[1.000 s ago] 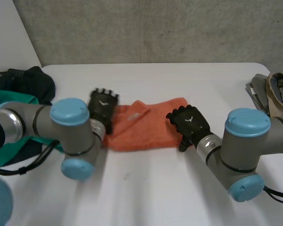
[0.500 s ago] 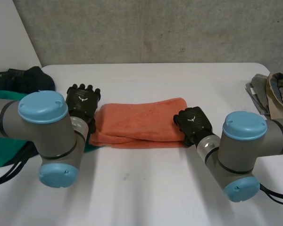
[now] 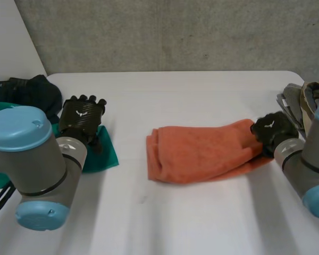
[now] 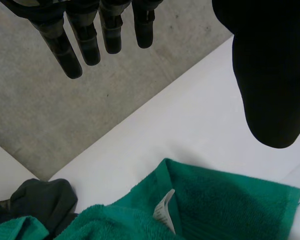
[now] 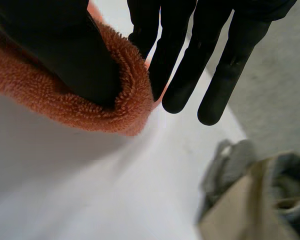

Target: Fold the laundry.

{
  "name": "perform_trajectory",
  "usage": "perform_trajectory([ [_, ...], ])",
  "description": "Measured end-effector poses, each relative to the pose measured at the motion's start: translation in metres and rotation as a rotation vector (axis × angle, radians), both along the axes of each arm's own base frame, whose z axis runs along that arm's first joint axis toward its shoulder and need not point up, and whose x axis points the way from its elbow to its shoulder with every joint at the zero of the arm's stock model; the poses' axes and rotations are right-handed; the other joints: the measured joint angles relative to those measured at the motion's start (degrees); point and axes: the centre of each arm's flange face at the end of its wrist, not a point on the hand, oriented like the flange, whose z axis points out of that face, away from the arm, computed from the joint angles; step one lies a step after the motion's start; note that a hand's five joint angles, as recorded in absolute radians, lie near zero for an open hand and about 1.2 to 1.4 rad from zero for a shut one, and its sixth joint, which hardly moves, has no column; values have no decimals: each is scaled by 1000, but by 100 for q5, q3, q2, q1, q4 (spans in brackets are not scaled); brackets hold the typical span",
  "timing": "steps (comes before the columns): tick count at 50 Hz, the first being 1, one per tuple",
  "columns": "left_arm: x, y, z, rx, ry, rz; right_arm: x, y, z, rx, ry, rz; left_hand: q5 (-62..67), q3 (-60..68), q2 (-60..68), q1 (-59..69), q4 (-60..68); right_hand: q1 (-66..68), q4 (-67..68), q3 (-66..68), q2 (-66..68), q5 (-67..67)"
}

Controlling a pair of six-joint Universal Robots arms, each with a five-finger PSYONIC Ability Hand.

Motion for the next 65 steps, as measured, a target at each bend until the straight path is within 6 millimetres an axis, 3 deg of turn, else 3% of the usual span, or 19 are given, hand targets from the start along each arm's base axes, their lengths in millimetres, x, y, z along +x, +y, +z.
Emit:
perform_trajectory([
  [3, 0, 3, 3, -3, 11, -15, 10, 4, 13, -69, 3, 46, 0, 0, 0, 0, 0, 0, 0, 0, 0, 1],
  [4, -1, 4, 4, -4, 14, -21, 24, 10, 23, -133, -12, 104, 0, 0, 0, 0, 0, 0, 0, 0, 0, 32],
  [7, -3, 6, 6, -8, 20, -32, 34, 15, 27, -167, -25, 145, 0, 0, 0, 0, 0, 0, 0, 0, 0, 54],
  [8, -5, 7, 7, -11, 24, -39, 64, 36, 35, -251, -71, 289, -1, 0, 0, 0, 0, 0, 1, 0, 0, 64],
  [9, -6, 8, 8, -14, 27, -43, 77, 47, 35, -276, -92, 360, 0, 0, 0, 0, 0, 0, 1, 5, 0, 65],
  [15, -15, 13, 12, -26, 39, -65, 133, 103, 1, -281, -155, 706, 0, 0, 0, 0, 0, 0, -48, -33, -21, 67],
  [18, -19, 15, 15, -36, 45, -77, 146, 117, -25, -213, -150, 767, 0, 0, 0, 0, 0, -2726, -2911, -2855, -2879, -2792],
  [21, -23, 14, 21, -53, 57, -82, 144, 107, -29, -138, -182, 671, 0, 0, 0, 0, 0, -4909, -5399, -5364, -5302, -5247],
  [24, -26, 13, 29, -71, 75, -89, 135, 91, -14, -91, -284, 560, 0, 0, 0, 0, 0, -4981, -5657, -5611, -5522, -5405],
  [27, -34, 13, 40, -89, 113, -111, 116, 69, 18, -34, -499, 434, 0, 0, 0, 0, 0, -4981, -5673, -5611, -5522, -5406],
  [30, -46, 17, 48, -82, 155, -153, 100, 53, 37, 33, -667, 361, 0, 0, 0, 0, 0, -4980, -5673, -5611, -5522, -5406],
  [33, -58, 24, 51, -53, 187, -207, 88, 40, 44, 111, -774, 309, 0, 0, 0, 0, 0, -4981, -5673, -5611, -5522, -5406],
  [37, -82, 36, 41, 57, 205, -313, 80, 21, 31, 249, -784, 232, 0, 0, 0, 0, 0, -4981, -5673, -5612, -5522, -5407],
  [42, -106, 45, 8, 246, 155, -365, 75, 1, 1, 433, -695, 137, 0, 0, 0, 0, 0, -4981, -5673, -5611, -5522, -5405],
  [51, -104, 27, -48, 412, 13, -225, 73, -16, -36, 551, -543, 69, 0, 0, 0, 0, 0, -4981, -5674, -5612, -5522, -5406],
  [55, -98, 23, -56, 447, -18, -190, 72, -17, -37, 515, -484, 78, 0, 0, 0, 0, 0, -4981, -5673, -5611, -5522, -5406],
  [58, -94, 22, -51, 451, -20, -178, 72, -14, -31, 482, -452, 94, -1, 0, 0, 0, 0, -4981, -5673, -5612, -5522, -5405],
  [63, -88, 23, -16, 390, 36, -195, 76, -3, -7, 343, -380, 149, 0, 0, 0, 0, 0, -4981, -5674, -5612, -5522, -5407],
  [65, -85, 25, 10, 337, 83, -223, 79, 7, 7, 246, -345, 177, -1, 0, 0, 0, 0, -4981, -5674, -5612, -5522, -5407],
])
